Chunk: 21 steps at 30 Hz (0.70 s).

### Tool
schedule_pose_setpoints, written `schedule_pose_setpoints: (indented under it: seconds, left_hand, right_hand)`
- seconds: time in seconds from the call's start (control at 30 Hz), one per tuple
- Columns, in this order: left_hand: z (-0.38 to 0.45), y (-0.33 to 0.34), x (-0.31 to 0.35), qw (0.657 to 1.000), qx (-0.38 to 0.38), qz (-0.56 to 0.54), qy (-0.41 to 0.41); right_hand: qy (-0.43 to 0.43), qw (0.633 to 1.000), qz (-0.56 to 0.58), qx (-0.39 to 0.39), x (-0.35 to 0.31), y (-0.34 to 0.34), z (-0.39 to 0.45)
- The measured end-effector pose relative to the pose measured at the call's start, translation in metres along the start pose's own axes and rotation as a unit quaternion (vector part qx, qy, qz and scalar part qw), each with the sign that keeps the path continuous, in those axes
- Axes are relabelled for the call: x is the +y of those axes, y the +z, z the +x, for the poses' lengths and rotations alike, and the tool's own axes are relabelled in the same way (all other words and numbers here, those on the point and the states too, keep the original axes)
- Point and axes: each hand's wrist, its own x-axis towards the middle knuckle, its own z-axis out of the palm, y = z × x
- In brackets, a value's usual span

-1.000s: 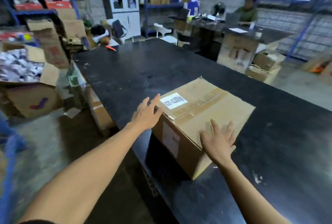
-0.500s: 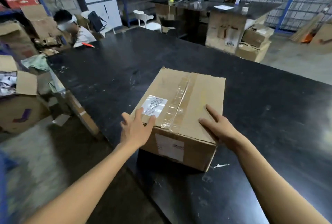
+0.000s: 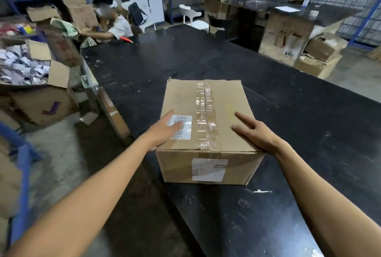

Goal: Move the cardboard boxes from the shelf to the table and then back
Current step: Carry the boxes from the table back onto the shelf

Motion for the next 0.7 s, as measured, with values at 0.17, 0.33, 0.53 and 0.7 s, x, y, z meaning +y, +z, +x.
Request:
schedule_pose_setpoints:
  seconds: [0.17,0.33,0.53,0.7]
  left_hand:
    - [-0.031,-0.001,-0.017,0.999,0.053,0.002,0.013]
    - [-0.109,-0.027,-0.065,0.991,0.128,0.032,-0.036]
    - [-0.23,-0.084,-0.123,0.954,0.261,0.064,-0.129]
    - [-0.34,-0.123,-0.155,0.909,0.376,0.05,-0.174]
  right_hand:
    - [-0.012,1.0,0.002,0.005,-0.002,0.025,-0.023]
    - [-0.07,0.996,-0.016,-0.053,-0.026,0.08,-0.044]
    - [-0.17,0.974,-0.008,-0.151,-0.091,0.174,-0.067]
    - [-0.254,0.941,0.015,-0.223,-0.157,0.242,-0.099]
